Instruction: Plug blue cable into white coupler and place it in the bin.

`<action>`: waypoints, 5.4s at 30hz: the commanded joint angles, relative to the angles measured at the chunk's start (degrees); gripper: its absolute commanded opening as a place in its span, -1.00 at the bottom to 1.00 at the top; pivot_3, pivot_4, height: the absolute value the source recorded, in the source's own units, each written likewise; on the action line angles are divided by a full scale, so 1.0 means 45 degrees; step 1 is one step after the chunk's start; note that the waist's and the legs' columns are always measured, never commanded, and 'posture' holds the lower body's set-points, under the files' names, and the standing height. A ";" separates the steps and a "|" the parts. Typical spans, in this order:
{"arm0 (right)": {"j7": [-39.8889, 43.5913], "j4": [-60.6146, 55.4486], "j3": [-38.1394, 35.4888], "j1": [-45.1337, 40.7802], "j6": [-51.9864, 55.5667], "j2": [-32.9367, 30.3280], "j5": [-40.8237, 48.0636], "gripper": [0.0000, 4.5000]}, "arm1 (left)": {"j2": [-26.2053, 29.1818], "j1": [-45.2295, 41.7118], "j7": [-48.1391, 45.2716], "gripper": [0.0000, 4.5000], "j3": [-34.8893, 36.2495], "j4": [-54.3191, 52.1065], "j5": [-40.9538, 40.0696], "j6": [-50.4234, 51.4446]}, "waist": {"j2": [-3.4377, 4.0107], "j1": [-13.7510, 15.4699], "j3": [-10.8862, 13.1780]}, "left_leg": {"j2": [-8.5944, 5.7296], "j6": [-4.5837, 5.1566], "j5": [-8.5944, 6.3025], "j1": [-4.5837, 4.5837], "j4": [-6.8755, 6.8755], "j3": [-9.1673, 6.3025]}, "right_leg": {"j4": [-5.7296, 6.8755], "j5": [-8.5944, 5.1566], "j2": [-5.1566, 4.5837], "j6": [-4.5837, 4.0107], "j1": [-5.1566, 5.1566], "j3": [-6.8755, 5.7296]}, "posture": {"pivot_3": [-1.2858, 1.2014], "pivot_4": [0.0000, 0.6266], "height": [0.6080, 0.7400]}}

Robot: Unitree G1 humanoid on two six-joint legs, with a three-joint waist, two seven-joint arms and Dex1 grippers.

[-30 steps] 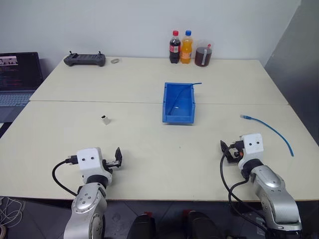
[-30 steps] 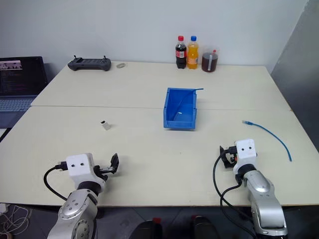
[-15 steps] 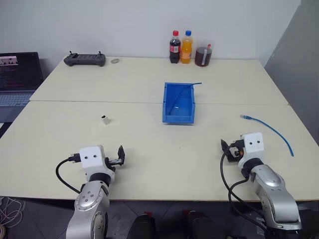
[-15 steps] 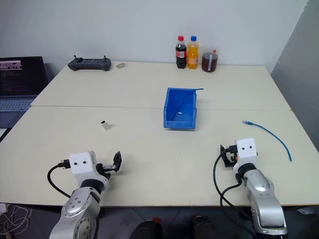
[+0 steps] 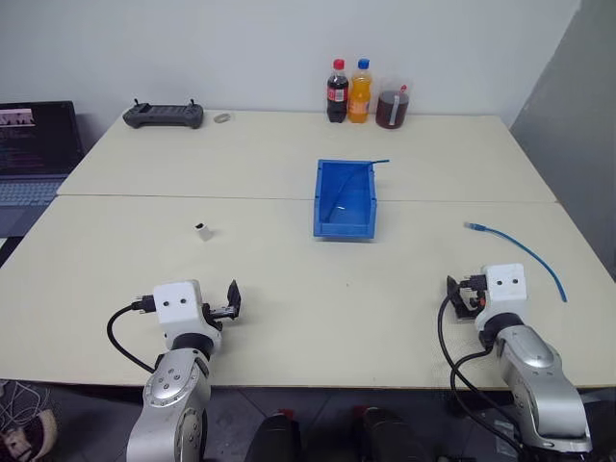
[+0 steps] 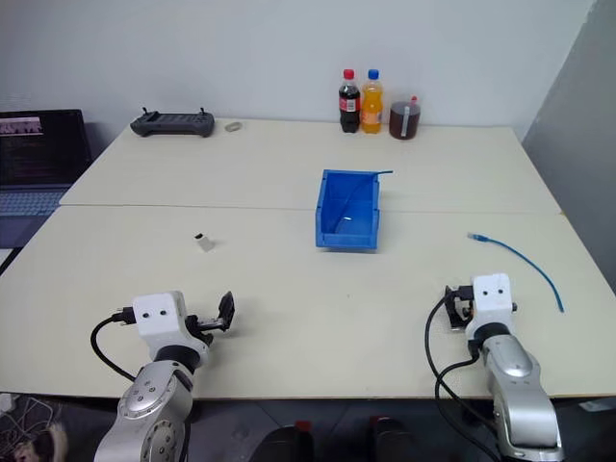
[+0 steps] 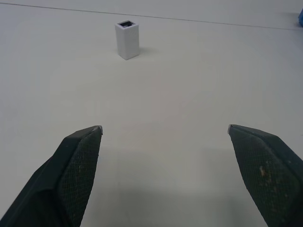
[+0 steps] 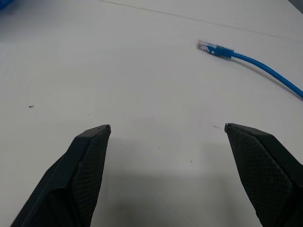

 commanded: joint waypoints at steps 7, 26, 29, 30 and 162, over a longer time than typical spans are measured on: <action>0.0267 -0.0461 -0.0392 -0.0097 -0.0561 -0.0166 0.0172 0.83 | 0.1251 -0.0575 -0.2656 1.00 -0.1761 -0.0432 -0.0633 -0.0494 | 0.0000 -0.0001 0.0001 | -0.0003 0.0000 0.0000 0.0000 0.0000 0.0000 | 0.0000 -0.0001 0.0001 0.0001 0.0000 0.0000 | 0.03 -0.52 1.00; 0.4377 0.8407 -0.3425 -0.2438 -0.3294 -0.5702 0.1423 0.83 | 0.0039 -1.1831 -1.2065 1.00 -0.8277 1.0971 0.0659 -0.6841 | 0.0040 -0.0025 -0.0003 | -0.0064 0.0032 0.0012 -0.0005 0.0002 0.0038 | -0.0021 0.0041 0.0036 -0.0027 0.0012 0.0038 | 0.03 -0.52 1.00; 0.5115 1.0146 -0.3315 -0.3194 -0.3913 -0.6270 0.1526 0.83 | -0.0469 -1.1954 -1.2118 1.00 -0.8205 1.1545 0.0737 -0.7171 | 0.0044 -0.0045 -0.0002 | -0.0060 0.0032 0.0012 -0.0004 -0.0005 0.0041 | -0.0021 0.0040 0.0037 -0.0027 0.0011 0.0054 | 0.03 -0.52 1.00; 0.5310 1.0542 -0.3281 -0.3379 -0.4031 -0.6375 0.1574 0.83 | -0.0547 -1.1948 -1.2146 1.00 -0.8178 1.1635 0.0774 -0.7242 | 0.0047 -0.0046 -0.0001 | -0.0057 0.0032 0.0012 -0.0003 -0.0005 0.0039 | -0.0019 0.0040 0.0038 -0.0027 0.0011 0.0053 | 0.03 -0.52 1.00; 0.9363 0.0121 0.1930 -0.5045 0.4293 -0.4633 0.7893 1.00 | 0.8619 -0.6505 -1.5080 -0.51 -0.2514 1.2371 -0.0363 -0.6593 | 0.0023 -0.0036 0.0030 | -0.0002 0.0033 0.0011 -0.0013 0.0015 -0.0003 | 0.0002 0.0047 -0.0013 -0.0031 -0.0011 -0.0023 | 0.03 -0.52 1.00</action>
